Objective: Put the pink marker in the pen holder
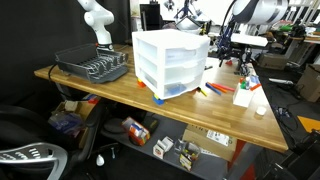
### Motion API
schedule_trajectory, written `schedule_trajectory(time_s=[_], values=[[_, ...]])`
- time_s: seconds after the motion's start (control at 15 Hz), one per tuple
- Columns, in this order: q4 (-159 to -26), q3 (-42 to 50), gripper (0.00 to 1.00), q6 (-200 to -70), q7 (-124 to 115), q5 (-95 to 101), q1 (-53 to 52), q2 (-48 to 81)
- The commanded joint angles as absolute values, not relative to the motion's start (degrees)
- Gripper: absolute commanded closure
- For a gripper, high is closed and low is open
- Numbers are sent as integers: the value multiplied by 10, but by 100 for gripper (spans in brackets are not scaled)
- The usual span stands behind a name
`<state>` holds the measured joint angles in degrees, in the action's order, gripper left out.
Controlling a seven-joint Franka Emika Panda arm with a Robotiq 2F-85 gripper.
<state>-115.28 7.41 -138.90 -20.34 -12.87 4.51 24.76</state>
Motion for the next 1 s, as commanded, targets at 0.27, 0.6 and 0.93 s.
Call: schedule_trajectory(time_s=[0.27,0.6,0.93], values=[[-1132,75,0,-1374,-236,-138,45,268],[-1072,84,0,-1360,-355,-161,39,336],[-1010,85,0,-1350,-464,-218,54,392]])
